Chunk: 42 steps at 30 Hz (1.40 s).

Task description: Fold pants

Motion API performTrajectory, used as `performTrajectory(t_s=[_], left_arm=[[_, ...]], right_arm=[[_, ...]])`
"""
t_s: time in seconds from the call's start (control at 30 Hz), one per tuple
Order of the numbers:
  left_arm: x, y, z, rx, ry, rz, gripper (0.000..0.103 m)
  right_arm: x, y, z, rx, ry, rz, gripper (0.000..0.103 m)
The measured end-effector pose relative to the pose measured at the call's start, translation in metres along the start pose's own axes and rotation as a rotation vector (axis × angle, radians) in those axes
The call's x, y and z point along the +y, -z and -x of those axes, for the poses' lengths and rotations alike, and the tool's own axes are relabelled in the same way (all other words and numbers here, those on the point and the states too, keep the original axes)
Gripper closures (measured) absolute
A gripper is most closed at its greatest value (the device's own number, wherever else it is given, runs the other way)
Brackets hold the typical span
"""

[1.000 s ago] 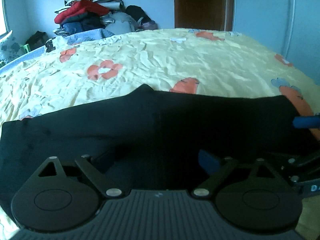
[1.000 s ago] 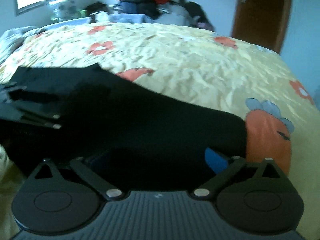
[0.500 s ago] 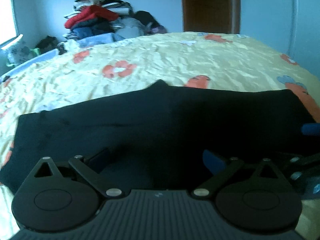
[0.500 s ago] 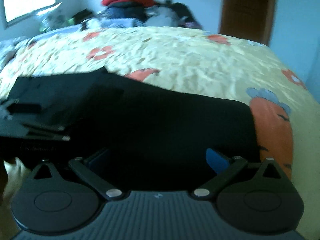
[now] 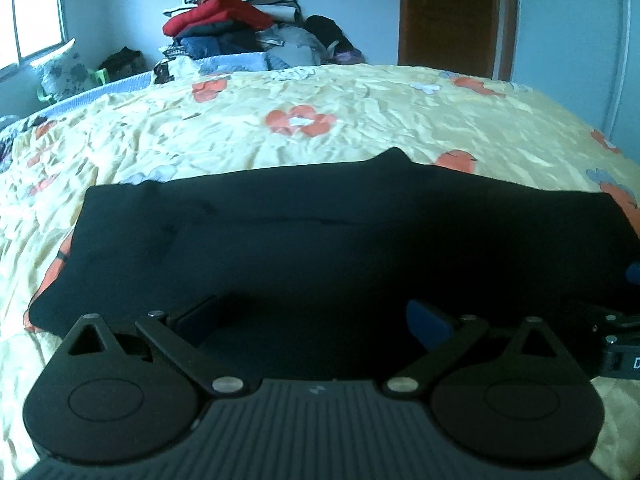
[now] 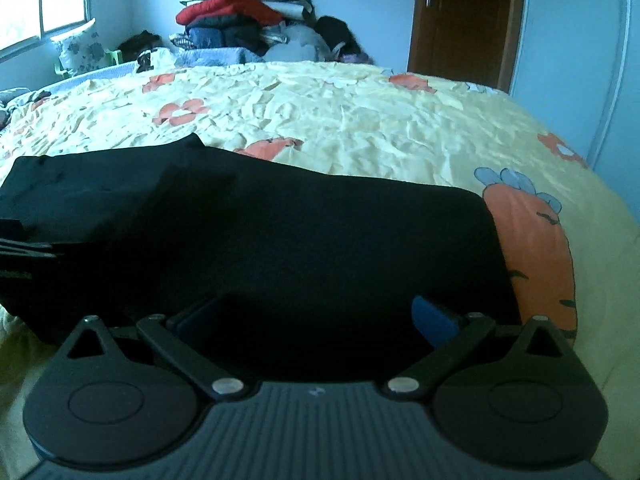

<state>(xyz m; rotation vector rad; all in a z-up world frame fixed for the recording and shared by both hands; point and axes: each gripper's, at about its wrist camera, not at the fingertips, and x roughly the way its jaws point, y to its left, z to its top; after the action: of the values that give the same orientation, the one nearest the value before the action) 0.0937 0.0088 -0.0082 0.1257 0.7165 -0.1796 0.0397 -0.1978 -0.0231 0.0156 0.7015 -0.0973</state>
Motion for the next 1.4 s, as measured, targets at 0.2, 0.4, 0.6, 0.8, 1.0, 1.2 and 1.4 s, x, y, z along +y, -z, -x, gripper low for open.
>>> performTrajectory(t_s=[0.2,0.4,0.6,0.8,1.0,1.2,1.4], left_arm=[[0.018,0.003,0.007,-0.017,-0.041,0.011,0.001],[0.042,0.01,0.007,-0.018,-0.069,0.053,0.0],[0.059,0.015,0.008,-0.026,-0.087,0.089,0.0],[0.06,0.02,0.009,-0.032,-0.094,0.072,0.0],[0.06,0.021,0.009,-0.034,-0.094,0.063,0.0],[0.061,0.02,0.008,-0.038,-0.093,0.056,0.0],[0.07,0.02,0.011,-0.045,-0.118,0.055,0.0]], right_arm=[[0.003,0.007,0.001,-0.047,0.012,-0.006,0.0],[0.002,0.008,0.001,-0.056,0.013,-0.008,0.0],[0.003,0.01,0.002,-0.058,0.016,-0.007,0.0],[0.003,0.01,0.002,-0.057,0.012,-0.012,0.0],[0.003,0.01,0.002,-0.057,0.011,-0.014,0.0],[0.003,0.01,0.002,-0.057,0.014,-0.009,0.0],[0.004,0.01,0.003,-0.058,0.015,-0.007,0.0]])
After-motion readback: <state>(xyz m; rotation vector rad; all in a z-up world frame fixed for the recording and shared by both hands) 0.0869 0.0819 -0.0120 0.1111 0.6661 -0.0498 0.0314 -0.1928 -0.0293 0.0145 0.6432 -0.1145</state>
